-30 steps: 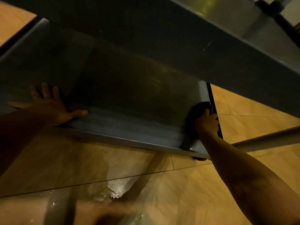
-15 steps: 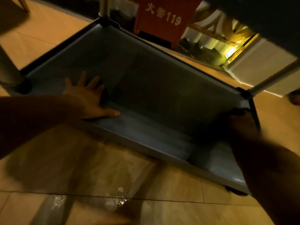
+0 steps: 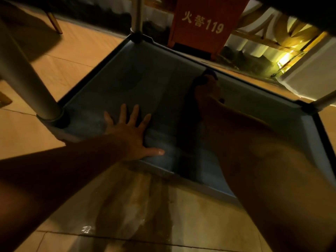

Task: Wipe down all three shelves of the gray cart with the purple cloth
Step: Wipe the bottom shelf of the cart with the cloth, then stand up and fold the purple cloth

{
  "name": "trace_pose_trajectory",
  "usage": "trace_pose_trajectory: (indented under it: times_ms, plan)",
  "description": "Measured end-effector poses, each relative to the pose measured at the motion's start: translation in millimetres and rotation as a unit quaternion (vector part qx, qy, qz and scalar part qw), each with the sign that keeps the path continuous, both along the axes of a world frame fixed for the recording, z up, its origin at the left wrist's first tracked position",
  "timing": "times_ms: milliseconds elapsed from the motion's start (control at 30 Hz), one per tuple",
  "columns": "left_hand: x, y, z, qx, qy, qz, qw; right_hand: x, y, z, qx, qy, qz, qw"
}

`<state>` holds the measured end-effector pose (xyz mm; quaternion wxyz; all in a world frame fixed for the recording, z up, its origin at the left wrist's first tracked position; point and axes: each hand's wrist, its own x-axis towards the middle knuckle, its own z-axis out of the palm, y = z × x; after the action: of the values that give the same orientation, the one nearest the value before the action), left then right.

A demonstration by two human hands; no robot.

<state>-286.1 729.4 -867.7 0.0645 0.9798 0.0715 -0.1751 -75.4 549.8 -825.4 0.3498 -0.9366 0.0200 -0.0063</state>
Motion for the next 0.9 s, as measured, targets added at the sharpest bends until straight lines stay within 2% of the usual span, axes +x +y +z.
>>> trace_pose_trajectory:
  times_ms: [100,267,333,400,467,500,567,600,633,700,733,800,833,900]
  plan:
    - [-0.6,-1.3,-4.5,-0.001,-0.01,-0.001,1.0,0.5,57.2,-4.6,-0.062,-0.02,0.015,0.998]
    - [-5.0,-1.4,2.7,-0.009,0.012,-0.007,1.0,-27.0,115.1,-5.2,-0.09,-0.039,0.16,0.982]
    - [-3.1,-2.4,16.5,-0.024,0.02,0.003,1.0,-47.2,117.6,2.7,-0.064,-0.02,0.238,0.969]
    - [-6.3,5.3,39.1,-0.111,-0.001,0.061,0.992,-71.6,103.0,19.6,0.003,0.044,0.279,0.959]
    - [-22.5,16.8,59.8,-0.247,-0.089,0.16,0.952,-99.8,73.7,38.6,0.073,0.088,0.257,0.96]
    - [-34.5,21.1,67.2,-0.257,-0.138,0.188,0.938,-115.5,57.3,48.6,0.091,0.101,0.227,0.964]
    - [-56.2,17.5,83.6,-0.258,-0.163,0.236,0.923,-144.2,22.6,68.6,0.098,0.129,0.177,0.971]
    - [-63.9,7.3,92.7,-0.298,-0.144,0.259,0.907,-158.9,8.9,77.1,0.102,0.146,0.16,0.971]
    - [-68.3,-8.7,108.3,-0.374,-0.101,0.292,0.875,-175.0,-4.5,88.9,0.118,0.16,0.149,0.969]
    - [-67.0,-49.7,146.7,-0.503,0.033,0.371,0.78,-209.9,-28.8,120.1,0.151,0.156,0.129,0.968]
    - [-70.1,-71.1,166.5,-0.536,0.085,0.401,0.738,-228.4,-40.4,135.1,0.162,0.151,0.117,0.968]
    - [-79.9,-112.6,201.8,-0.579,0.121,0.442,0.675,-265.2,-63.2,158.7,0.177,0.146,0.09,0.969]
    - [-90.3,-130.2,218.6,-0.588,0.138,0.455,0.654,-285.4,-74.9,169.8,0.177,0.15,0.077,0.969]
    - [-116.6,-163.0,262.1,-0.58,0.208,0.431,0.659,-321.0,-106.9,204.6,0.187,0.179,0.037,0.965]
